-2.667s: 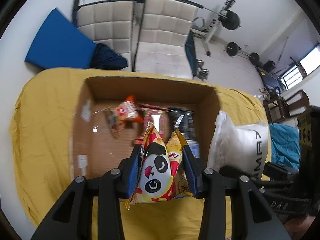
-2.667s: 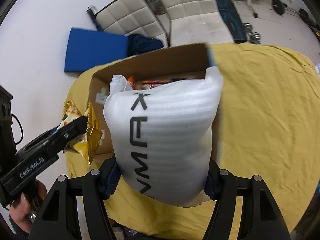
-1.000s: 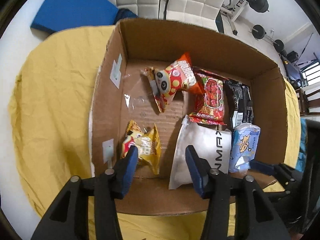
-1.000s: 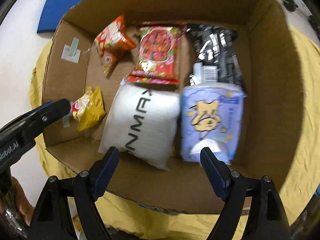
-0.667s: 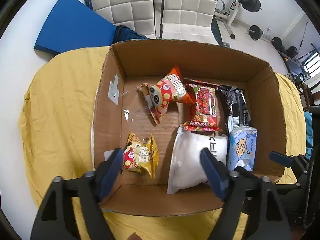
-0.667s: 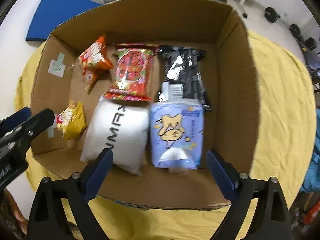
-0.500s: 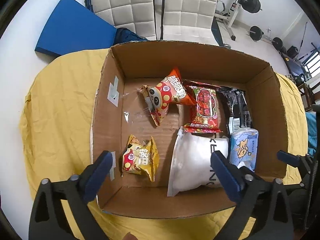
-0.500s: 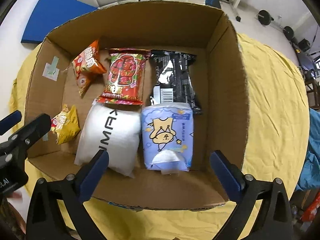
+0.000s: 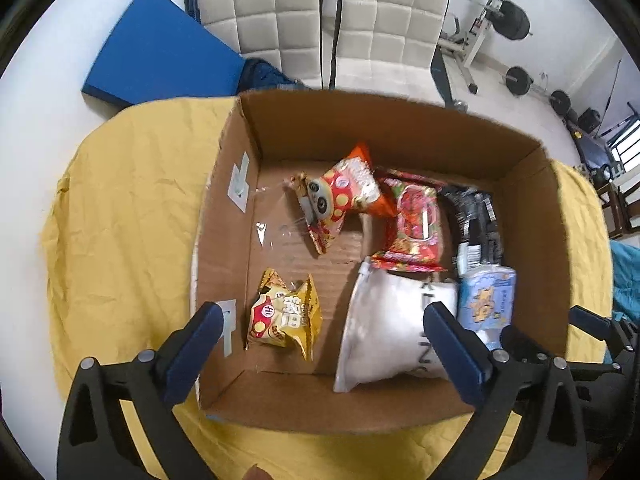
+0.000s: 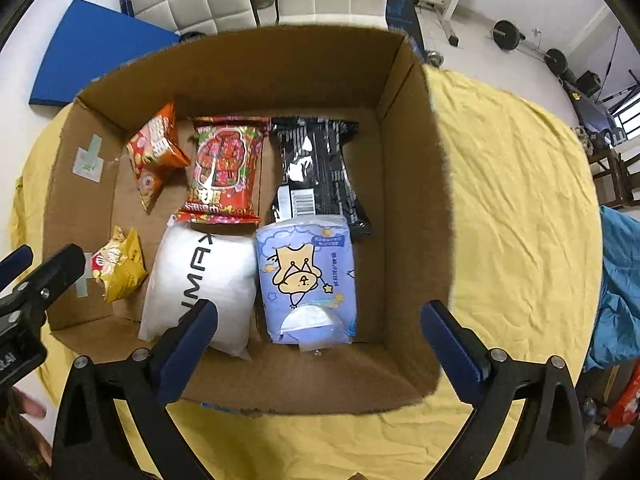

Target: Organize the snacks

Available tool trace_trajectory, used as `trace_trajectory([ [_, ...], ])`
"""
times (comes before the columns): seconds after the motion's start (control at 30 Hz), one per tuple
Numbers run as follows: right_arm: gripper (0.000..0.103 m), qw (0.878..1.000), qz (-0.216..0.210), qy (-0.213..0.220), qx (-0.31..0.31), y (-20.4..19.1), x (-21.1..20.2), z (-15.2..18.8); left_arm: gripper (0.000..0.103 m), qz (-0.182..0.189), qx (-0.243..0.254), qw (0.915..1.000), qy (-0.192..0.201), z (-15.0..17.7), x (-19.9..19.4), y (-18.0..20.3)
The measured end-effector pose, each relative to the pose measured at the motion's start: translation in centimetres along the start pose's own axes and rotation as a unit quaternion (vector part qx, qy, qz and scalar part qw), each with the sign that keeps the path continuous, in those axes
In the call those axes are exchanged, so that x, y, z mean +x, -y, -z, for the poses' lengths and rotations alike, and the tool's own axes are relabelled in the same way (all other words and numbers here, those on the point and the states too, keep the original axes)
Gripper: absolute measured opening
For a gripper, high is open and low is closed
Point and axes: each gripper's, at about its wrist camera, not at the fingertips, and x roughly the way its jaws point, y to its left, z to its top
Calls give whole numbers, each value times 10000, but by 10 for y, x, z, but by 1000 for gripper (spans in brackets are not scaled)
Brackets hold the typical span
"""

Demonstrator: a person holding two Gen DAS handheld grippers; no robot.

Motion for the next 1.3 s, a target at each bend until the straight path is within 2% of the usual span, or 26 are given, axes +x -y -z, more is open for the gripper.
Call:
trace_trajectory([
  [0.17, 103, 9994, 1, 340, 20, 6, -37, 10, 103, 44, -15, 9992, 402, 11, -57, 7],
  [0.3, 103, 9969, -82, 779, 125, 13, -91, 34, 103, 179, -10, 9974, 695, 23, -108, 14],
  [0.47, 103, 9918, -122, 1268, 139, 22, -161, 68, 103, 51, 155, 9942, 1062, 40, -164, 23],
  [0.63, 103, 9869, -80, 1607, 69, 29, -218, 95, 103, 76, 69, 9913, 1316, 58, -207, 21],
  [0.93, 103, 9807, -239, 1940, 52, 38, -287, 135, 103, 69, -20, 9883, 1520, 85, -259, 25],
  [1.3, 103, 9771, -210, 2118, 36, 42, -325, 157, 103, 53, -77, 9861, 1660, 93, -276, 21],
])
